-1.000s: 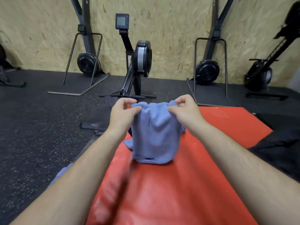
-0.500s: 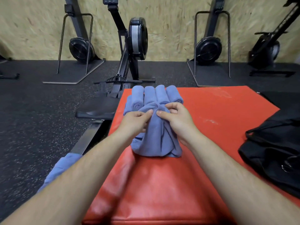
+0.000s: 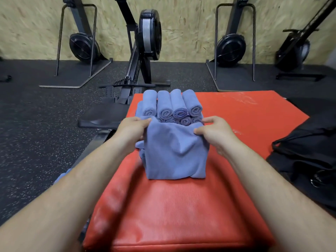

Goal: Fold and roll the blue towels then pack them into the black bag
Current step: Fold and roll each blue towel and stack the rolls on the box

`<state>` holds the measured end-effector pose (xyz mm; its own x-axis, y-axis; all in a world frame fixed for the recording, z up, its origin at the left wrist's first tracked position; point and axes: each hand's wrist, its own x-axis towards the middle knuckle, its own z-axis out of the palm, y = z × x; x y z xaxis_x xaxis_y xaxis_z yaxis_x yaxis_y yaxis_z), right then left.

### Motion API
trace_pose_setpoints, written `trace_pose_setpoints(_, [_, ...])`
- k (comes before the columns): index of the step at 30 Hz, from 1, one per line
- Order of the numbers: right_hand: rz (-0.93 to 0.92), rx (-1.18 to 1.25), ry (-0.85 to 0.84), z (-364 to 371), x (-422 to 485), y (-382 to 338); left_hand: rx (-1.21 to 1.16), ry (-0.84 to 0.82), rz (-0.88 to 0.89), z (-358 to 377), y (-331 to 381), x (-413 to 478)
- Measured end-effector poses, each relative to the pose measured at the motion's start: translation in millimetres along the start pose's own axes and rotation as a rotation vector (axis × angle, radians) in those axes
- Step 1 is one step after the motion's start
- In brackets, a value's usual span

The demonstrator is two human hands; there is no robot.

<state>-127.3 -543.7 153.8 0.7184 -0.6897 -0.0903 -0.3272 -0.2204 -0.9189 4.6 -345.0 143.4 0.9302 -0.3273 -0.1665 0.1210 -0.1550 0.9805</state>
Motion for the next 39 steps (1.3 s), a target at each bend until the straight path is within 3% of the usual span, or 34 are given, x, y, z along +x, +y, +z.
trace_pose_setpoints(4, [0.057, -0.254, 0.049, -28, 4, 24, 0.153, 0.103, -0.032, -29, -20, 9])
trace_pose_setpoints(9, [0.4, 0.013, -0.173, -30, -8, 50, 0.323, 0.064, -0.098, -42, -52, 10])
trace_pose_setpoints(12, [0.4, 0.103, -0.222, -31, -12, 60, 0.382, 0.041, -0.088, -45, -63, 7])
trace_pose_setpoints(16, [0.256, 0.304, -0.191, -36, -15, 57, 0.237, 0.134, -0.025, -46, -57, 0])
trace_pose_setpoints(19, [0.32, 0.468, -0.37, -42, -24, 52, 0.076, 0.123, 0.024, -49, -44, -11])
trace_pose_setpoints(22, [0.348, 0.478, -0.471, -47, -30, 47, 0.018, 0.034, 0.099, -56, -22, -29])
trace_pose_setpoints(31, [-0.268, 0.143, -0.165, -97, -41, -101, 0.09, 0.122, 0.479, -88, 121, -50])
trace_pose_setpoints(33, [-0.341, 0.123, -0.067, -105, -42, -132, 0.075, 0.146, 0.524, -98, 152, -53])
trace_pose_setpoints(39, [-0.459, 0.072, 0.003, -117, -47, -183, 0.15, 0.238, 0.687, -107, 200, -65])
